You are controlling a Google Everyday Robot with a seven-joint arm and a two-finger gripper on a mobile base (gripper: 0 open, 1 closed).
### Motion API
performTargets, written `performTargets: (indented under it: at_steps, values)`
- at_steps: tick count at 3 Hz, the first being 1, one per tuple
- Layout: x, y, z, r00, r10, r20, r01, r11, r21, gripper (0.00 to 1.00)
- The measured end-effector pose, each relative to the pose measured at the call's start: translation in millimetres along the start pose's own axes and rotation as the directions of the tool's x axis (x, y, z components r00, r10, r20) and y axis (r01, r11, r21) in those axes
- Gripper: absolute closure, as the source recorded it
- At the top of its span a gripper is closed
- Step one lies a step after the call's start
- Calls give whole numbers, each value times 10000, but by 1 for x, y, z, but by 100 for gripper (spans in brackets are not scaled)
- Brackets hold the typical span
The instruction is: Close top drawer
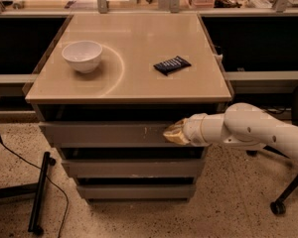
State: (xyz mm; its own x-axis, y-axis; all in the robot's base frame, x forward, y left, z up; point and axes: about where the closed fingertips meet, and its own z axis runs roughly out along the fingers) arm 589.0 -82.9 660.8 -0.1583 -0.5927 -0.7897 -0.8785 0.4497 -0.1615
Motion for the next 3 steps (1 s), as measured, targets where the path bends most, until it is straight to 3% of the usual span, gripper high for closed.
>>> performTargets:
  at_steps: [1, 2, 3]
  values:
    - [0, -3, -7, 10000, -47, -58, 47, 9999, 92, 100]
    - [14, -8, -55, 9956, 746, -565, -721, 9964, 457, 100]
    - [21, -11, -142, 9793, 1841, -846, -1674, 9704, 1742, 100]
